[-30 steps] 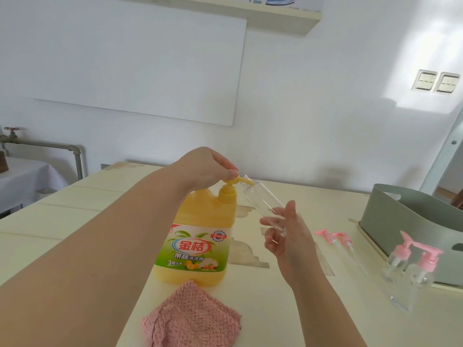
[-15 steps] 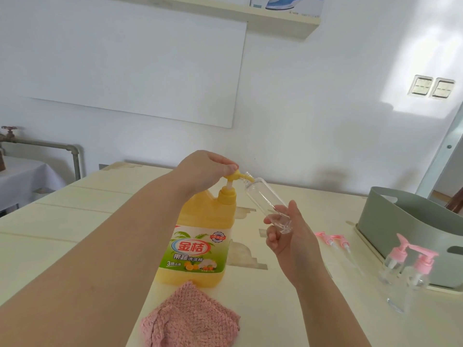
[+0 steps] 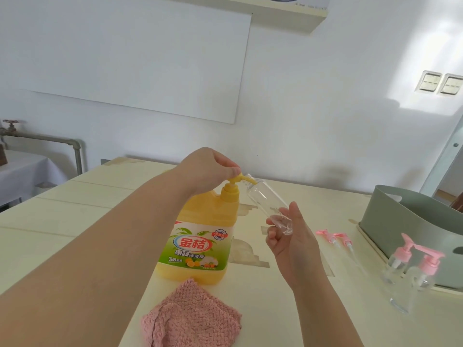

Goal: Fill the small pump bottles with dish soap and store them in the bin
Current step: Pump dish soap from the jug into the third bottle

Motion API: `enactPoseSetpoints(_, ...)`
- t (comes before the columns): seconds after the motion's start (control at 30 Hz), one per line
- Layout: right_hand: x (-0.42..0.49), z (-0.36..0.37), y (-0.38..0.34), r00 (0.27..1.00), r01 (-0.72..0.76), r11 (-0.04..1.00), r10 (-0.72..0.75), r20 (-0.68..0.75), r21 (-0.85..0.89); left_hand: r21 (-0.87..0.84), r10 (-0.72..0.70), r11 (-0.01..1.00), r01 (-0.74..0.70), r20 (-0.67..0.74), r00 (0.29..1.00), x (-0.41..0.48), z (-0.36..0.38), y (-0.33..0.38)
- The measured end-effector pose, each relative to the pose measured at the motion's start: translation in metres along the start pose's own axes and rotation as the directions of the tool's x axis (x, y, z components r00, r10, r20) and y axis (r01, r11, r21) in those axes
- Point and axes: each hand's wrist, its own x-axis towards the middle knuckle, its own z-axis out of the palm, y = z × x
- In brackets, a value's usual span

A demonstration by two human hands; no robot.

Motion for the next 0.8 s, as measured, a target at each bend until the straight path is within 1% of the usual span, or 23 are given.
enactPoseSetpoints(0.07, -0.001, 0.001, 0.001, 0.999, 0.008, 1.0, -0.009, -0.044, -0.011, -0.018, 0.0, 1.0, 0.001, 0.022, 1.0, 0.0, -0.001, 0.0)
enactPoseSetpoints(0.17, -0.003, 0.001, 0.003, 0.998, 0.033, 0.999, -0.033, -0.059, 0.004, -0.092, -0.008, 0.996, 0.011, 0.027, 1.0, 0.0, 0.0, 0.0)
enactPoseSetpoints(0.27, -0.005, 0.001, 0.003, 0.996, 0.074, 0.997, -0.074, -0.053, 0.011, -0.151, -0.005, 0.988, 0.007, 0.014, 1.0, 0.0, 0.0, 0.0)
enactPoseSetpoints(0.37, -0.006, 0.002, 0.003, 0.993, 0.097, 0.995, -0.096, -0.066, 0.016, -0.183, 0.014, 0.983, -0.019, -0.027, 1.0, 0.002, 0.001, -0.001)
enactPoseSetpoints(0.53, -0.005, 0.001, 0.009, 0.991, 0.09, 0.996, -0.089, -0.098, 0.015, -0.15, 0.026, 0.988, -0.034, -0.06, 0.998, 0.005, 0.005, -0.002)
enactPoseSetpoints(0.7, -0.003, -0.001, 0.013, 0.988, 0.103, 0.994, -0.108, -0.113, -0.045, -0.043, 0.032, 0.998, -0.034, -0.037, 0.999, 0.005, 0.002, -0.001)
enactPoseSetpoints(0.8, -0.005, -0.001, 0.016, 0.986, 0.114, 0.989, -0.124, -0.111, -0.089, -0.021, 0.031, 0.999, -0.032, -0.015, 0.999, 0.004, 0.0, -0.001)
